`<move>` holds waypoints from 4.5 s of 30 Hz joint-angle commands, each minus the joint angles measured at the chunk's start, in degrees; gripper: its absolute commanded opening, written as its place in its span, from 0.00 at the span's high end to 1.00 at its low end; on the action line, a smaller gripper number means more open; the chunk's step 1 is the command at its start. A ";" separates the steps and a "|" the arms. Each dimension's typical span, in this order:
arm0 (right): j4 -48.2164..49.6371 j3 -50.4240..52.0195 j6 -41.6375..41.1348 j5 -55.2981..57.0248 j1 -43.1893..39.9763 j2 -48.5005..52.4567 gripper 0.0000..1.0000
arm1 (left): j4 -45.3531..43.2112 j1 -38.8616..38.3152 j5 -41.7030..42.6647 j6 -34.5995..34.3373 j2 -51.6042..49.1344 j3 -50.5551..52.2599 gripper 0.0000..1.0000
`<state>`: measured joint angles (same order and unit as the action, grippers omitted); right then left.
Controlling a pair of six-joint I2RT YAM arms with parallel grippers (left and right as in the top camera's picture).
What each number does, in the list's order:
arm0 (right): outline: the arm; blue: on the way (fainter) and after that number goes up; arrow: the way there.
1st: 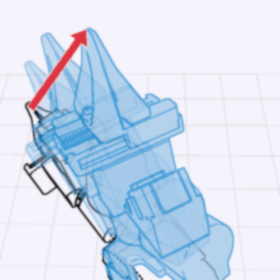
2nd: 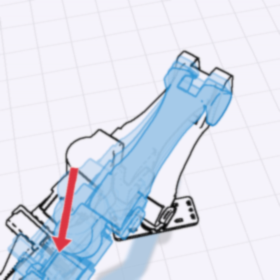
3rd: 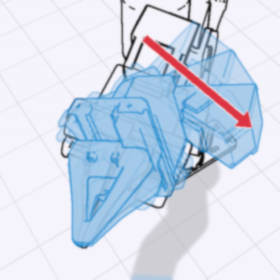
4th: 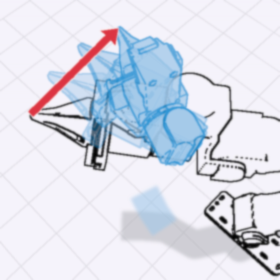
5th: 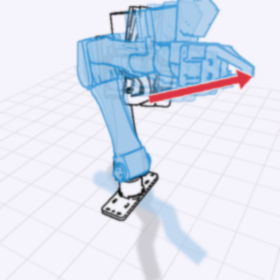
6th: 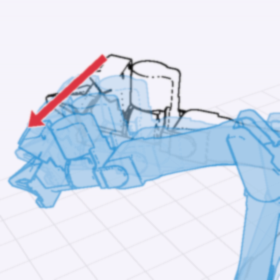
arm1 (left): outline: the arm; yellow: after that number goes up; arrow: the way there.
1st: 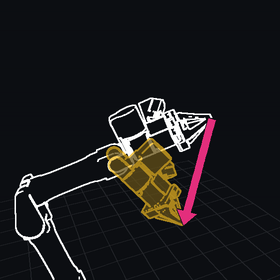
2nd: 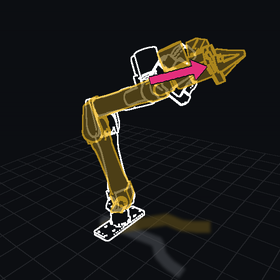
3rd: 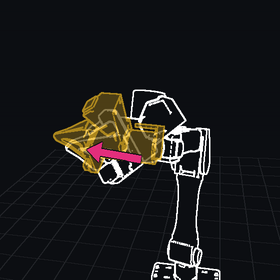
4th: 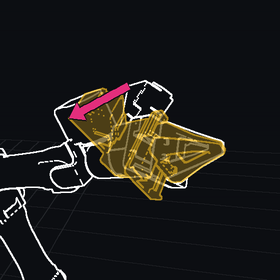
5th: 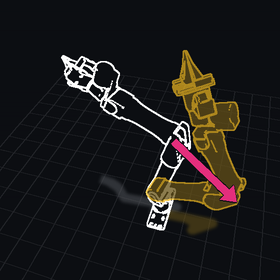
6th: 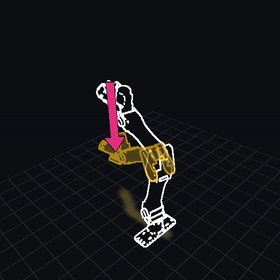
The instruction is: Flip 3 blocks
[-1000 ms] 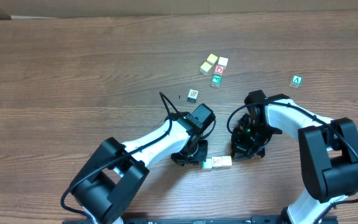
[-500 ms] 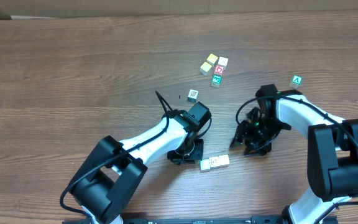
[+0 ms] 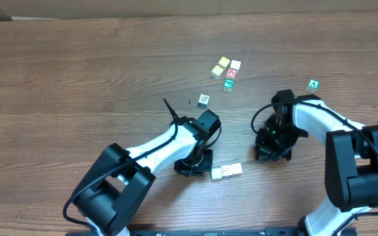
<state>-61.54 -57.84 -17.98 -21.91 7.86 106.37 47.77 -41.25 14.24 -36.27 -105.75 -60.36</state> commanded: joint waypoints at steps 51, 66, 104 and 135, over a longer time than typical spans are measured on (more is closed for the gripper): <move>4.15 4.28 1.18 -7.76 6.56 0.24 0.96 | -13.75 -1.07 3.15 -6.21 -1.81 8.90 0.91; 3.13 5.97 0.31 -7.54 6.56 0.24 0.95 | -15.96 0.13 2.73 -6.19 -1.81 8.90 0.91; -1.36 0.39 0.11 -2.54 1.88 0.24 0.96 | -2.14 6.34 1.90 4.70 -1.79 2.10 0.96; 5.55 3.52 -0.17 -8.22 7.17 0.24 0.96 | -5.81 1.44 3.61 -0.17 -1.81 2.14 0.96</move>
<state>-56.58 -54.68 -18.00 -29.87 13.58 106.15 42.57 -39.46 19.77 -35.88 -105.23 -58.87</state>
